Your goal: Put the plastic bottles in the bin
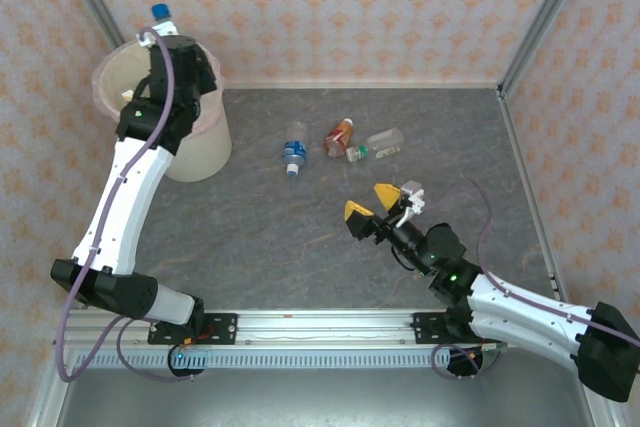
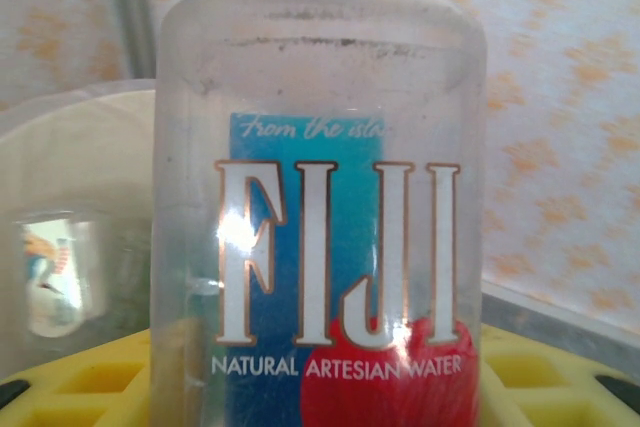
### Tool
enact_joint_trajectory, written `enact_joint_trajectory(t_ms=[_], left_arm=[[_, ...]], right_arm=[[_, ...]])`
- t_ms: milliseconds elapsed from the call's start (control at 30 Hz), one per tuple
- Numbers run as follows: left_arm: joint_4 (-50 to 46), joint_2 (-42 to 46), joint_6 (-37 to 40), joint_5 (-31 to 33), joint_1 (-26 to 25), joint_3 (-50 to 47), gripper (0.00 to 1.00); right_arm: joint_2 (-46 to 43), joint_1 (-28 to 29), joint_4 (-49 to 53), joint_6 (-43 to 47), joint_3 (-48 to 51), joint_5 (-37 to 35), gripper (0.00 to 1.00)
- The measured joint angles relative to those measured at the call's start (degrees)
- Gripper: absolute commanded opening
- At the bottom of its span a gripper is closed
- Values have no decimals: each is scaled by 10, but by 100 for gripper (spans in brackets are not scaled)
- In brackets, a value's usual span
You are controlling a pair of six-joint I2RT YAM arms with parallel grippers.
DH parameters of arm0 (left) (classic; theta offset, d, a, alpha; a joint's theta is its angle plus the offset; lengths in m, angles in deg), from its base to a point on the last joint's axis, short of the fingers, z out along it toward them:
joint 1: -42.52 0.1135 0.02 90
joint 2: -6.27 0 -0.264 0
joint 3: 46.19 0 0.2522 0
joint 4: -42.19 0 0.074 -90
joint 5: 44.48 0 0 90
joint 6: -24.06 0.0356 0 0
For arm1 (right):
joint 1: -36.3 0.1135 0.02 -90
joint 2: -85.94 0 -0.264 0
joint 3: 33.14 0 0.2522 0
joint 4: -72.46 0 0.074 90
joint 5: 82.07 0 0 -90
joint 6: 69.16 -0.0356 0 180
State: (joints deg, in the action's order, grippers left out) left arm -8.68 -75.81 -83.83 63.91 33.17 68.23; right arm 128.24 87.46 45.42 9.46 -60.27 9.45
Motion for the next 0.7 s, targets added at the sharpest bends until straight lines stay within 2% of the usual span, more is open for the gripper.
enact_joint_trajectory(t_ms=[233, 467, 633, 700], left_arm=[[4, -15, -23, -59, 118, 3, 54], [14, -54, -63, -121, 179, -5, 58], [15, -72, -76, -139, 187, -5, 84], [15, -73, -80, -147, 187, -5, 99]], right_arm=[[3, 0, 0, 0, 0, 0, 100], [3, 0, 0, 0, 0, 0, 100], [3, 0, 0, 0, 0, 0, 100], [3, 0, 0, 0, 0, 0, 100]])
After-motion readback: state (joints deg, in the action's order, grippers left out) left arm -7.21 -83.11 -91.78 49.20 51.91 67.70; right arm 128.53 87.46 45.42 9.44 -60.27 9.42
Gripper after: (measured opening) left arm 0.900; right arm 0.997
